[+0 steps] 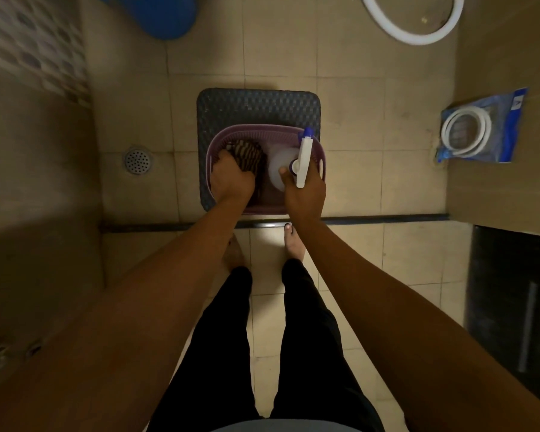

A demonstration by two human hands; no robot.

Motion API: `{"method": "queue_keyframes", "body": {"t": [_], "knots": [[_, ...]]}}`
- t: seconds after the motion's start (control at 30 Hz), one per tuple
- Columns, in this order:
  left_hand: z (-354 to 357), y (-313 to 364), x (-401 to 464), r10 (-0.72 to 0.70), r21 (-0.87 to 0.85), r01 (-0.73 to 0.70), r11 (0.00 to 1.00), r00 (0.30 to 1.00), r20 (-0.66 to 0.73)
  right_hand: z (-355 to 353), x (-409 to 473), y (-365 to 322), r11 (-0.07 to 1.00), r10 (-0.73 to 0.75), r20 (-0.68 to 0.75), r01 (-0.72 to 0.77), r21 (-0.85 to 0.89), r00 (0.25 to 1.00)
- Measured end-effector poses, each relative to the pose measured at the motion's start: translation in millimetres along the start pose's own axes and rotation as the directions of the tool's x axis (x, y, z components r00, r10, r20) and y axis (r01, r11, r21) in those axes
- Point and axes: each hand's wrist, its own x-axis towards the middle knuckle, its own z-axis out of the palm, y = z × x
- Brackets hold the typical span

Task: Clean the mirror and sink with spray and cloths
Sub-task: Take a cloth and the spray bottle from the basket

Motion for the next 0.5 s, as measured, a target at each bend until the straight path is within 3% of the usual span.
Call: {"method": "queue_keyframes", "body": {"t": [0.27,0.5], "knots": [[-30.1,4.4,-10.9,-0.082,-0.383,0.108,0.917,0.993,0.084,-20.6,-13.5,-16.9,0.993,-0.104,-0.039,0.106,0.053,0.994],[-76.6,16.2,-41.8,-0.147,-0.754,0.288,0.591,0.957,0.250,-56.7,-33.3,-54.2,0.963,-0.207,-0.147,0.228,0.146,0.967]]}}
